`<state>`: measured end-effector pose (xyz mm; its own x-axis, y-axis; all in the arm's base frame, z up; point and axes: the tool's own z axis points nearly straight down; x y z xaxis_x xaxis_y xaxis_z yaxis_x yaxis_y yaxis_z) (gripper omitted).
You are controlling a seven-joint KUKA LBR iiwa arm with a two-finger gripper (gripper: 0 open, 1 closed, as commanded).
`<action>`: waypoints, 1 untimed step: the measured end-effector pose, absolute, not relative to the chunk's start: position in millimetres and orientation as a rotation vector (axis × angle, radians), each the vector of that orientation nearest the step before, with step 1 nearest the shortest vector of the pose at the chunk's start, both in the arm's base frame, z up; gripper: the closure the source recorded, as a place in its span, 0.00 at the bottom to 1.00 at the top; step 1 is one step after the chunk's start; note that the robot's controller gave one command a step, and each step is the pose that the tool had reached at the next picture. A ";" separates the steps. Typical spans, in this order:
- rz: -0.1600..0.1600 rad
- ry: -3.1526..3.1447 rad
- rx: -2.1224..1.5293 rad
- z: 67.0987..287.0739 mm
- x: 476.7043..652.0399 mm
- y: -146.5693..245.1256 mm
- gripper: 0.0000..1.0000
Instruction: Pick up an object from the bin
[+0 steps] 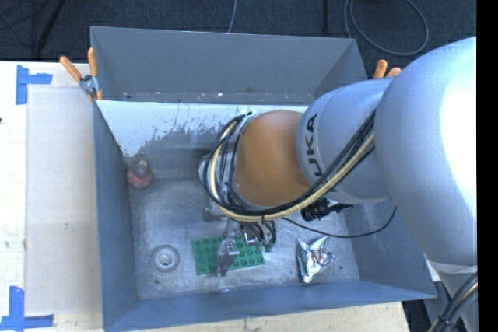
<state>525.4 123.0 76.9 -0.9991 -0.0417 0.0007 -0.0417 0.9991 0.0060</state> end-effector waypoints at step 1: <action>-0.006 -3.131 0.065 77.8 523.6 122.3 1.00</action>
Offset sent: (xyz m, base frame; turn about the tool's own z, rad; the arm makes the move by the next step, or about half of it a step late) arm 0.0000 0.0000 0.0000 0.0000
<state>523.6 122.3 77.8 -0.9991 -0.0418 0.0094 -0.0418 0.9991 0.0042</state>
